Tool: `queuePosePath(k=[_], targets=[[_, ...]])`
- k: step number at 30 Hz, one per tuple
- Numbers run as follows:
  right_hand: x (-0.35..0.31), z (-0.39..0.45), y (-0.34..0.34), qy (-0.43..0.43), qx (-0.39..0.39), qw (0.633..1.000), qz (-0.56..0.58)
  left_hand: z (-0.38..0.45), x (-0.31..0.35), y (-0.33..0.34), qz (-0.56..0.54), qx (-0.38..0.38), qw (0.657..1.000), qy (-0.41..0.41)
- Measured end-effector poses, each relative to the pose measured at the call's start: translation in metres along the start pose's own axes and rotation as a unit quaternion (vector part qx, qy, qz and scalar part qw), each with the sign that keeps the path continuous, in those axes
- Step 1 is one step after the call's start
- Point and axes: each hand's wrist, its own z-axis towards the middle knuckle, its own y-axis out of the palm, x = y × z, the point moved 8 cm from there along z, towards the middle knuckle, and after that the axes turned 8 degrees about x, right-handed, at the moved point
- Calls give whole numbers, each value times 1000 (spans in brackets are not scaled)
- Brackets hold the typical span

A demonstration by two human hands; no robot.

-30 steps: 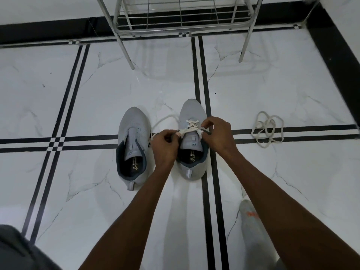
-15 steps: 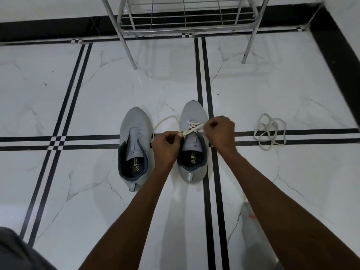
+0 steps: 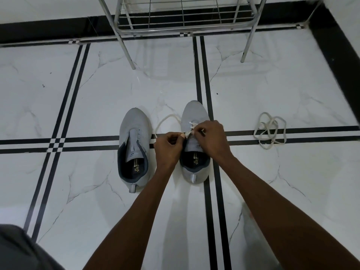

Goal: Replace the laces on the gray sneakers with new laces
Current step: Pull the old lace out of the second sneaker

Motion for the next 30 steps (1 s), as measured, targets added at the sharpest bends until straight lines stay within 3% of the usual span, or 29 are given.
queuePosePath(k=[2, 4, 8, 11, 14, 16, 18, 20, 22, 25, 27, 30], targets=[[39, 11, -30, 158, 105, 980, 56, 1, 0, -2, 3, 3, 1000, -5], [65, 18, -48, 206, 140, 968, 39, 1, 0, -3, 6, 5, 1000, -6], [28, 21, -37, 87, 54, 991, 82, 1, 0, -2, 2, 4, 1000, -4], [-11, 7, -5, -29, -58, 997, 30, 1, 2, -1, 4, 6, 1000, -3], [-17, -3, 17, -46, -91, 995, -21, 1, 2, -1, 10, -2, 1000, 1], [-6, 1, 5, 3, -23, 1000, -7, 2, -1, -2, 9, -3, 1000, -7], [25, 12, -27, 100, 107, 989, 16, 2, -1, -4, 7, 1, 1000, -8], [54, 20, -53, 163, 159, 974, 7, 3, 1, -6, 3, 9, 1000, -3], [55, 23, -54, 139, 128, 982, 21, 3, 1, -6, -3, 9, 1000, -4], [9, 18, -25, 10, 29, 997, 64, 2, 1, -5, -1, 14, 1000, -3], [-15, 5, 5, -64, -56, 996, 32, 2, 2, -5, 4, 15, 1000, -2], [-23, -3, 20, -73, -69, 994, -40, 2, 1, -5, 3, 6, 1000, 0]])
